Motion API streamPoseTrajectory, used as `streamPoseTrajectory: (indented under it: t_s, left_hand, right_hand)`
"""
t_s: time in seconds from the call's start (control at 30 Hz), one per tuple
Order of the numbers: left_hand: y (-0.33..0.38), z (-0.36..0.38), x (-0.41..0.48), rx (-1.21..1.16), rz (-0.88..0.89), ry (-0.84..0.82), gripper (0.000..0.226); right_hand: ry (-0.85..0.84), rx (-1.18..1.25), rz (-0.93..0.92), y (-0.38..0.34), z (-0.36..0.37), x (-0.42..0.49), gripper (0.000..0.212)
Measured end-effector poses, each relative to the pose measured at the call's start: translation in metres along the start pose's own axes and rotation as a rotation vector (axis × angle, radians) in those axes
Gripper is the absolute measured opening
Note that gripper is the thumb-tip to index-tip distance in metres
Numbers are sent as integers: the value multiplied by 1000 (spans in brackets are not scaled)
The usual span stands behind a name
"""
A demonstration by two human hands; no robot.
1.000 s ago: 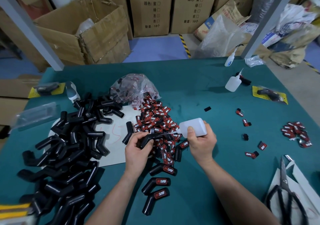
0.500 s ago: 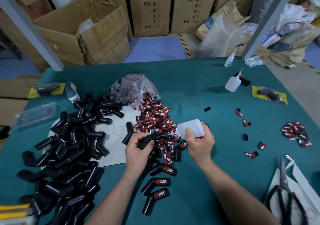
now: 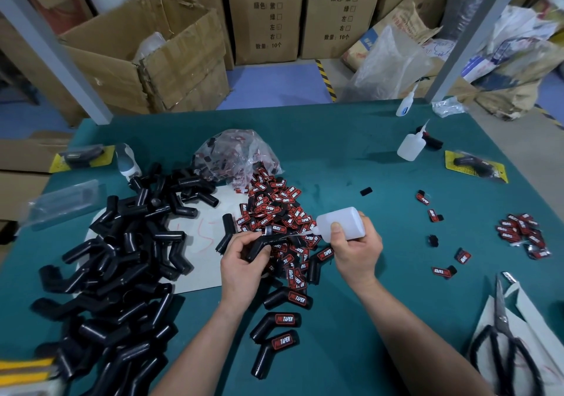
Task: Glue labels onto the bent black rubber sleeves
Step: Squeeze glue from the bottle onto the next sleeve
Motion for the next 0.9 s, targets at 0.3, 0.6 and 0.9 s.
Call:
streamPoseTrajectory:
  t_s: [0.3,0.6,0.9]
  left_hand:
    - [1,-1,-2,-12,-16,4,42]
    - [-4,-1,0,-23,-47,-5,37]
    - [-3,-1,1,-13,-10,9,51]
  right_hand:
    - [5,-25,-16,-3,-2,1,36]
    - [16,-31,-5,-2,-2,2,35]
    - [11,-16,-20,0,-1,2,30]
Point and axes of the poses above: each hand's wrist, its own x-axis towards the middle knuckle, its own z-axis out of the palm, y = z × x, the point moved 4 cm from there along x, towards the middle knuckle, and after that the axes turned 3 degrees about y, right-handed, at the moved point
